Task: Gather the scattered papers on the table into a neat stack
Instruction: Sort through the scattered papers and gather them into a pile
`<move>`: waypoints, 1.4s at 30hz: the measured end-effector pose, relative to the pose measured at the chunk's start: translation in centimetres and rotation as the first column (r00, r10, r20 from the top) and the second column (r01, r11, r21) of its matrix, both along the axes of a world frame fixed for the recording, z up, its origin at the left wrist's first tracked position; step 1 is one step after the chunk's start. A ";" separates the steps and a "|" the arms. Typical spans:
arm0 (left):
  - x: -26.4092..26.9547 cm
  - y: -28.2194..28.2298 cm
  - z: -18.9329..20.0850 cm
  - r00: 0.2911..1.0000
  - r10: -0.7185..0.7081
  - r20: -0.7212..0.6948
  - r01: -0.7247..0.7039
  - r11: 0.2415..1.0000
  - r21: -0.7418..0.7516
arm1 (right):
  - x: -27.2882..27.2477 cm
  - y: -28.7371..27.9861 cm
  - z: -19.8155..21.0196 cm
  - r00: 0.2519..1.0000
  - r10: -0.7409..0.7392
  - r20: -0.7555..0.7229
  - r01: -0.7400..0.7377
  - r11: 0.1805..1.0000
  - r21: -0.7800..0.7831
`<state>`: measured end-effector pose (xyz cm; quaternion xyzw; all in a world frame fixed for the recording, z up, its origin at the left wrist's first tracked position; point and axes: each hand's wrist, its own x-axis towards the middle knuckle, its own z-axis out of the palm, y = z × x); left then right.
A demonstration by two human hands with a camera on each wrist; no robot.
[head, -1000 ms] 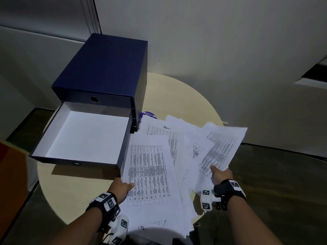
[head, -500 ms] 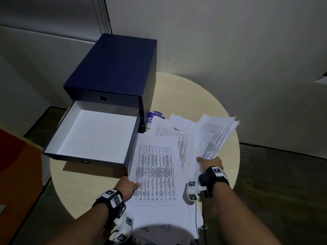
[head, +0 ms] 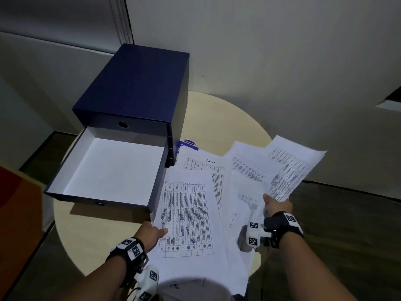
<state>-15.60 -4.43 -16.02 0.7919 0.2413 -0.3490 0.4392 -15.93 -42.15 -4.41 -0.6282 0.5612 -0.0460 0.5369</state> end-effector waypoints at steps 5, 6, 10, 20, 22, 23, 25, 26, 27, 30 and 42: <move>0.0 0.1 0.0 1.000 0.014 -0.001 -0.014 1.000 0.001 | 0.0 -3.4 5.4 0.991 -0.049 0.124 0.073 0.977 -0.198; -0.1 0.1 0.0 1.000 0.010 -0.010 -0.010 1.000 -0.006 | 0.2 -4.5 6.9 0.984 -0.072 0.164 0.107 0.970 -0.219; -0.2 0.0 0.1 0.998 0.029 0.055 -0.028 0.999 -0.020 | 1.4 -8.2 12.4 0.948 -0.140 0.285 0.211 0.948 -0.237; -0.2 -0.2 0.6 0.996 0.033 0.084 -0.030 0.999 -0.030 | 1.0 -5.4 18.5 0.888 0.025 0.458 0.008 0.998 -0.070; -0.3 -0.1 0.7 0.997 0.037 0.063 -0.035 0.999 -0.030 | 1.3 -4.0 17.8 0.879 0.042 0.475 -0.040 0.999 -0.014; -0.4 0.0 0.5 0.999 0.029 0.033 -0.028 0.999 -0.029 | 1.5 -3.4 17.0 0.885 0.068 0.461 -0.083 0.996 0.014; -0.6 0.2 0.5 1.000 -0.007 0.027 0.008 0.999 -0.041 | 1.3 -1.2 14.0 0.897 0.086 0.433 -0.122 0.991 0.057; -0.6 0.2 0.6 0.999 -0.027 0.040 0.029 0.998 -0.061 | 0.9 0.1 12.2 0.904 0.129 0.408 -0.157 0.987 0.037; -0.5 0.2 0.8 0.999 0.003 0.042 0.001 0.996 -0.094 | 0.3 1.1 9.5 0.908 0.178 0.380 -0.196 0.981 0.010; -0.4 -0.6 1.8 0.978 0.208 0.005 -0.197 0.933 -0.301 | -1.7 4.6 3.5 0.916 0.361 0.177 -0.370 0.929 0.019; -1.4 -1.3 4.5 0.975 0.222 -0.015 -0.206 0.875 -0.439 | -3.8 10.6 -3.3 0.650 0.726 -0.222 -0.723 0.682 0.114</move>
